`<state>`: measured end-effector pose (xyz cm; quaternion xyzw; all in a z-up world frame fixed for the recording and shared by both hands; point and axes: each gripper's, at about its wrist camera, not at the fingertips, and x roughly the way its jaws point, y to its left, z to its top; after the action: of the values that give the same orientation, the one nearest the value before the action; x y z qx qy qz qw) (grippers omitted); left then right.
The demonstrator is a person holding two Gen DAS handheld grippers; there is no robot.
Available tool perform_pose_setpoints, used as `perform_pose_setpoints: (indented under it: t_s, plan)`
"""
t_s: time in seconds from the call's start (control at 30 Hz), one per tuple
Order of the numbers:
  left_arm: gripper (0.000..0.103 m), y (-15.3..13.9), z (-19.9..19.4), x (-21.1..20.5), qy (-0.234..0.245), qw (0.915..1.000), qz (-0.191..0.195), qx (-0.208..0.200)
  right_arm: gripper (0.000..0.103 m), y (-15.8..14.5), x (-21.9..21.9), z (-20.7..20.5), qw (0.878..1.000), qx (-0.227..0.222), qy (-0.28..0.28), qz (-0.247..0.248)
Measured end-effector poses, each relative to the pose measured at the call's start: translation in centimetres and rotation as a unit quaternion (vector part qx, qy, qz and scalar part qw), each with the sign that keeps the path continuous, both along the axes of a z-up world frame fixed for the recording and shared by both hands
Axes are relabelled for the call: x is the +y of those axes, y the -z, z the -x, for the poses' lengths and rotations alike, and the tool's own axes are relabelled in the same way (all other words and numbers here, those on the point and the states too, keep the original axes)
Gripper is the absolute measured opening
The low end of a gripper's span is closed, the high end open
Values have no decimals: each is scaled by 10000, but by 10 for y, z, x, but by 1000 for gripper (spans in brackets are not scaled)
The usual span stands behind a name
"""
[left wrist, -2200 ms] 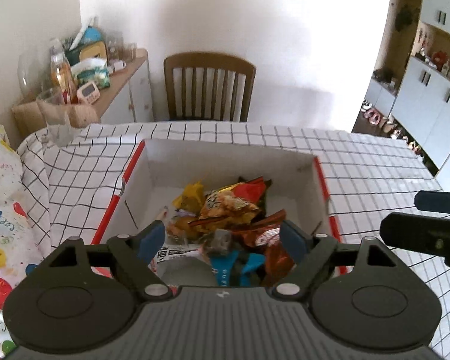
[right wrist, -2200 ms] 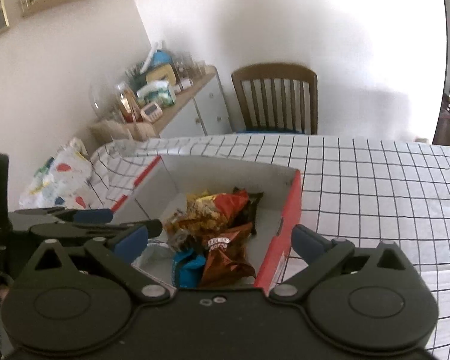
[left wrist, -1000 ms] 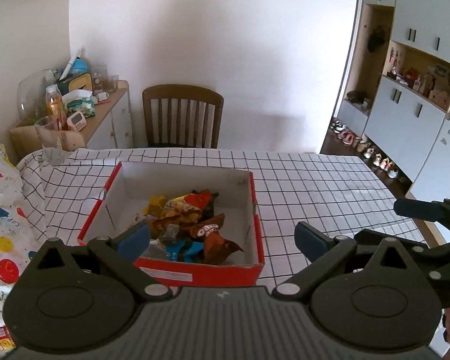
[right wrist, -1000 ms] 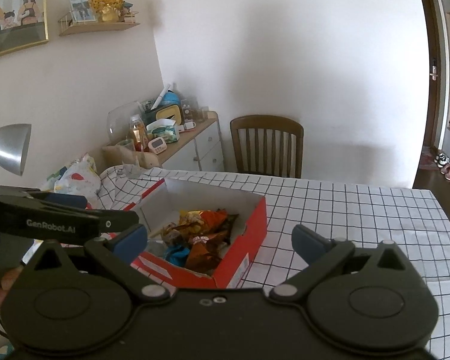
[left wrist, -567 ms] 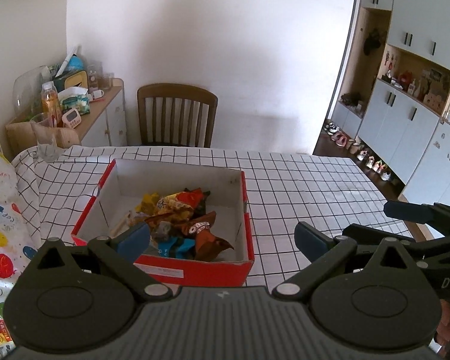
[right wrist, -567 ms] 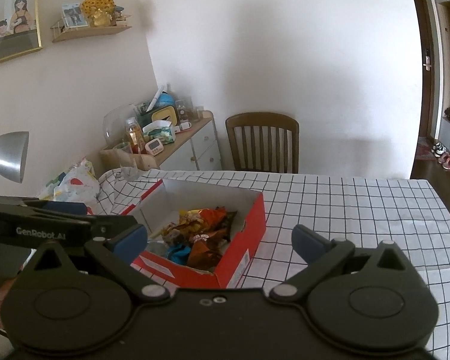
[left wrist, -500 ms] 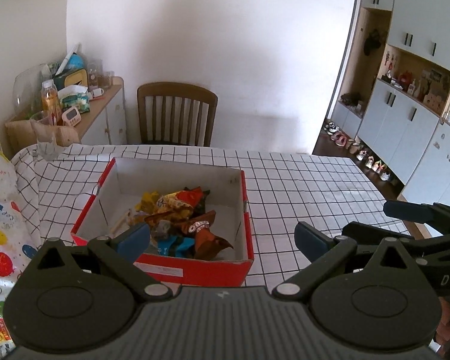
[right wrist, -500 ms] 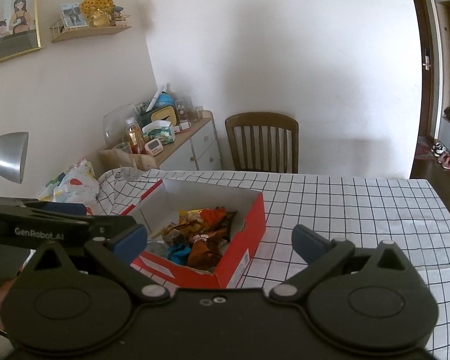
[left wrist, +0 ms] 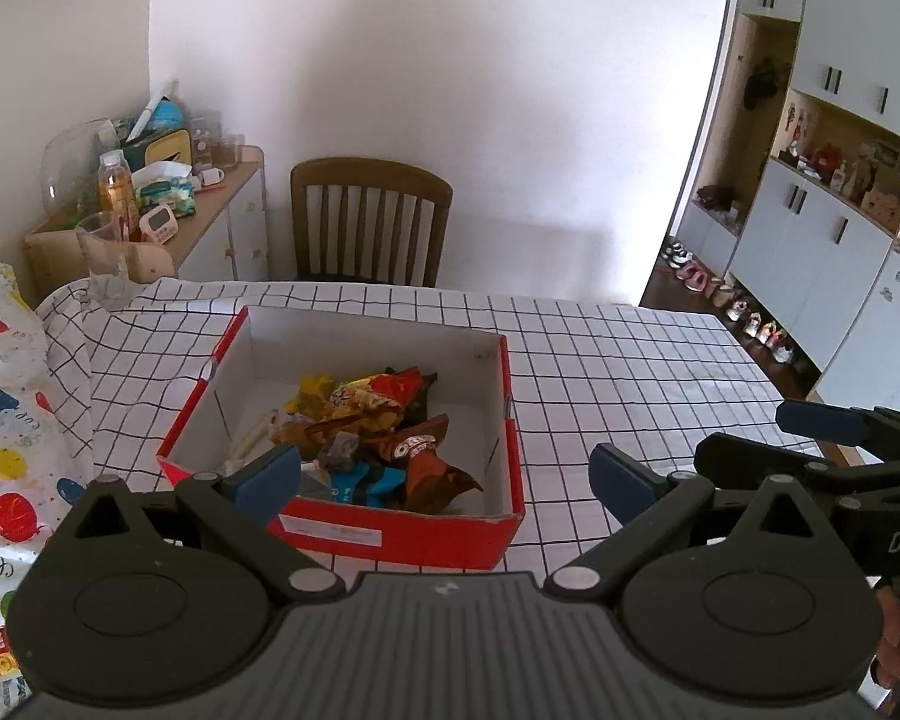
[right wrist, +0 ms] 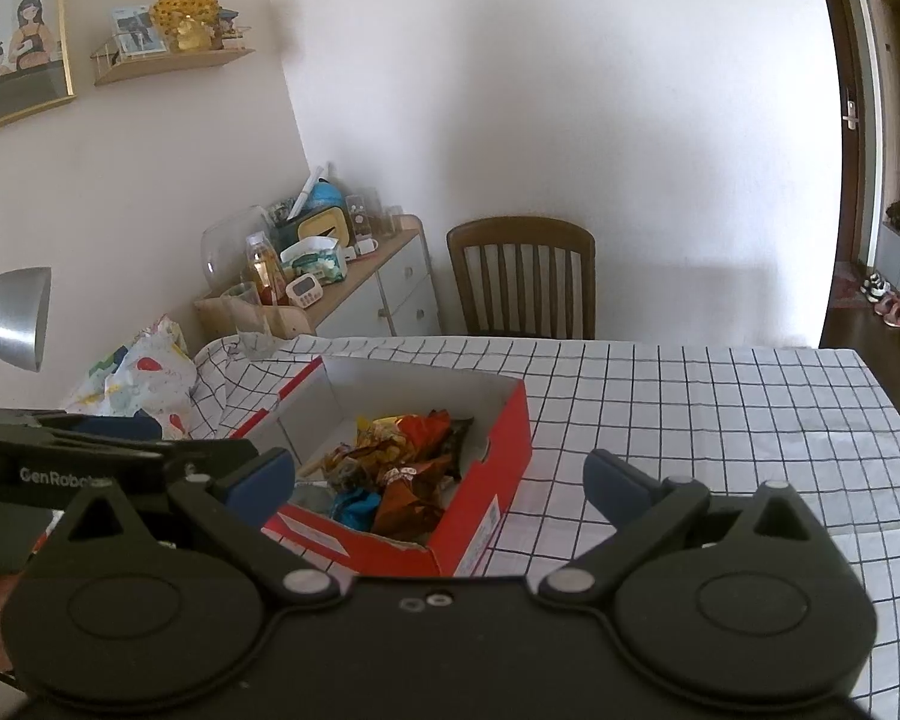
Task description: Organize snacks
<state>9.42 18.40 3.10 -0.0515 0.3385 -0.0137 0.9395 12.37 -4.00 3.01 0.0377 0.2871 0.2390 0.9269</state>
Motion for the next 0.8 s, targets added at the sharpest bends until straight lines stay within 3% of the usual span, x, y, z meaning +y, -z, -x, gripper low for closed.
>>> perform_pose_setpoints:
  t_s: [0.8]
  plan:
    - [103, -3, 6, 15, -313, 9995, 47, 0, 103, -1, 14, -3, 9996, 10, -271, -82]
